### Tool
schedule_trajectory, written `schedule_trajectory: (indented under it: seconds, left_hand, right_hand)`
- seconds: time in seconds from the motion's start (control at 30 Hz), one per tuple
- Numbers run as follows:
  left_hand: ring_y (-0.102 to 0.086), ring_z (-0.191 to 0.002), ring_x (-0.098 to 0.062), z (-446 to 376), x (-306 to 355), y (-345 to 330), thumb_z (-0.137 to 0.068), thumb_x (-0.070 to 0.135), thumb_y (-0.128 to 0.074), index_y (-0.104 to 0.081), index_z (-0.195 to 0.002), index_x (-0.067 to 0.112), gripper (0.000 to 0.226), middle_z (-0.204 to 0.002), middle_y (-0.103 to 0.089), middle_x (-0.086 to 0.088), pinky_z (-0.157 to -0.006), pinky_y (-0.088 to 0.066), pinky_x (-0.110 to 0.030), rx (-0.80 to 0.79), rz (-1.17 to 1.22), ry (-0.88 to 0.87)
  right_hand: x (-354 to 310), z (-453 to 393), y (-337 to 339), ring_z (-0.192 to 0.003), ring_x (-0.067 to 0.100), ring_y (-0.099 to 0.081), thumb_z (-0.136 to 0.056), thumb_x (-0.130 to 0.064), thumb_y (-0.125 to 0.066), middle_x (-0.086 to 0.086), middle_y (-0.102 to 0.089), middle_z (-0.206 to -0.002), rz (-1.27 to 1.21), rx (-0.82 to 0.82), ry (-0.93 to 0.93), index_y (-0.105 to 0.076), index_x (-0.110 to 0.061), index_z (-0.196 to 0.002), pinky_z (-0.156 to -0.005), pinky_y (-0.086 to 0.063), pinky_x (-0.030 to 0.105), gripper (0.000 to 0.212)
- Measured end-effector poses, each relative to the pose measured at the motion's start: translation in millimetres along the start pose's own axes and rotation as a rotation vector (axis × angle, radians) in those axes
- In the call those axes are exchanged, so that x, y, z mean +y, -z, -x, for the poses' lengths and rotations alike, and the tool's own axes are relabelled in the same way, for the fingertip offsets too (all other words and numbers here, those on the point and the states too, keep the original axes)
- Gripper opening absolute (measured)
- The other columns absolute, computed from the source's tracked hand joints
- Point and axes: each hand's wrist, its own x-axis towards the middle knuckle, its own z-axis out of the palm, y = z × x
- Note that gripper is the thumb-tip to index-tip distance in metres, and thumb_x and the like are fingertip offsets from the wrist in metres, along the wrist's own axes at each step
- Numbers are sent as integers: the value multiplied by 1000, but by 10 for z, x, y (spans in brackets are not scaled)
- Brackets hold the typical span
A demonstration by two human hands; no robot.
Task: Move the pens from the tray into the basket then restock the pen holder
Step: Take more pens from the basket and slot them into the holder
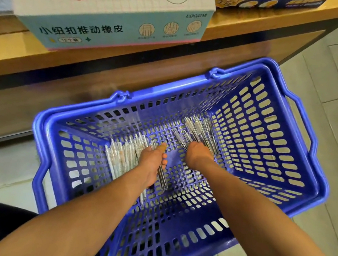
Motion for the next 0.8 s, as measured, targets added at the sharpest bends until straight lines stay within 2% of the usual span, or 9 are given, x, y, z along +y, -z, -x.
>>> schedule_trajectory:
  seconds: [0.1,0.13,0.2,0.27,0.3,0.47,0.53,0.67,0.8]
  left_hand:
    - [-47,-55,-14,3,2,-4,-93,27,-68,-28,-153,4,75,-63,-56,0,-72,-50,-31,2,54,12]
    - [-50,-60,-14,-1,-2,-8,-91,28,-71,-26,-154,7,80,-69,-59,0,-84,-52,-35,6,68,11]
    - [-61,-82,-19,-11,-12,-8,-86,31,-76,-23,-155,11,89,-96,-66,-5,-106,-45,-49,26,62,3]
    - [-62,-113,-30,-21,-12,-2,-83,31,-79,-26,-154,11,91,-126,-63,-15,-107,-42,-57,38,62,14]
    - [-60,-119,-35,-28,-12,0,-83,31,-79,-30,-151,8,87,-127,-62,-18,-107,-43,-58,39,60,21]
    - [-58,-71,-19,-36,-9,6,-98,24,-62,-28,-152,7,65,-75,-57,-5,-90,-55,-43,75,72,1]
    - [-49,-60,-15,-24,2,12,-99,25,-60,-24,-154,10,67,-69,-52,-3,-73,-52,-36,75,73,-2]
    - [-43,-55,-13,-30,6,20,-98,25,-61,-17,-156,11,74,-63,-47,-2,-75,-52,-35,76,76,-4]
    - [-45,-56,-15,-43,4,44,-99,18,-61,-22,-155,7,69,-68,-51,-4,-55,-43,-28,53,82,4]
  right_hand:
    - [16,65,70,-75,21,-67,-98,-16,-53,18,-71,-95,-260,-254,185,-65,1,-89,-68,-53,29,22]
    - [8,115,94,-67,19,-66,-98,-15,-53,18,-72,-88,-366,-338,222,-66,3,-90,-67,-54,28,23]
    - [-33,230,141,-63,15,-65,-96,-12,-58,13,-69,-79,-531,-449,281,-63,1,-97,-66,-55,26,14]
    - [-90,297,157,-64,14,-64,-92,-8,-64,10,-68,-77,-586,-493,340,-61,-5,-95,-70,-55,27,5]
    - [-121,318,154,-65,14,-64,-89,-6,-66,12,-68,-80,-586,-498,364,-61,-5,-95,-73,-56,29,7]
    - [-121,273,215,-66,11,-66,-79,-13,-79,5,-71,-80,-659,-561,363,-67,-12,-93,-68,-55,23,19]
    - [-28,162,235,-71,16,-66,-78,-14,-80,12,-73,-89,-747,-491,266,-69,-8,-100,-76,-58,31,26]
    - [122,-43,112,-93,30,-65,-89,-14,-66,15,-67,-106,-412,132,-33,-58,-7,-114,-83,-56,40,27]
    - [79,-23,-29,-103,31,-63,-91,-12,-59,12,-63,-114,25,144,-77,-49,-8,-125,-74,-50,38,35]
